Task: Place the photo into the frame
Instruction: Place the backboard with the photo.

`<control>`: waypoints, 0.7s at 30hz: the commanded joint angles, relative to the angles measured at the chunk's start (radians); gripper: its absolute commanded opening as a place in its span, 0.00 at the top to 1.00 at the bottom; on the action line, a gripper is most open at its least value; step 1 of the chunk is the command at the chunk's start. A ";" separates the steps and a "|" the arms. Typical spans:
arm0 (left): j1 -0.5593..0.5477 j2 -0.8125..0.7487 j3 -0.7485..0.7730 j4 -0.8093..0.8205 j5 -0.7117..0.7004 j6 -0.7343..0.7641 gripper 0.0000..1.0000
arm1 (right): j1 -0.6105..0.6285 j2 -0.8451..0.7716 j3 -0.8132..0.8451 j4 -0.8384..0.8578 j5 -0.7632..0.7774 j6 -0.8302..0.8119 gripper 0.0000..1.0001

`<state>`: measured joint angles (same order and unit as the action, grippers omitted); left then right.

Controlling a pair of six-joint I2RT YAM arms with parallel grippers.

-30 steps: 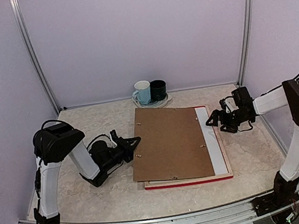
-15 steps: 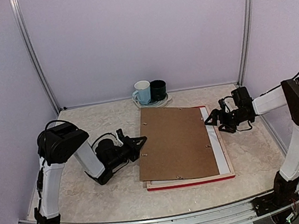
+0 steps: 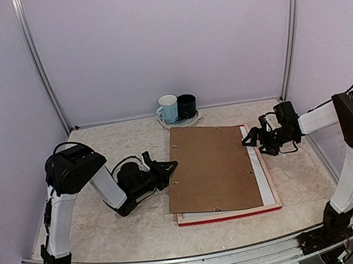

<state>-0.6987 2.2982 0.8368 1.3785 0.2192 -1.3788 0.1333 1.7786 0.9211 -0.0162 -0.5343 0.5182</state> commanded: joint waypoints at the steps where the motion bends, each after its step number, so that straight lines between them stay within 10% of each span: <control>1: -0.032 -0.003 0.003 -0.056 0.011 0.034 0.88 | 0.011 0.019 0.001 0.013 -0.027 0.011 0.01; 21: -0.051 -0.194 -0.038 -0.385 0.000 0.155 0.62 | 0.015 0.013 -0.016 0.014 -0.010 0.002 0.01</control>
<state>-0.7380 2.1624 0.7990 1.1469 0.2039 -1.3071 0.1349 1.7802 0.9188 -0.0128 -0.5308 0.5182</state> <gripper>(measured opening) 0.377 0.987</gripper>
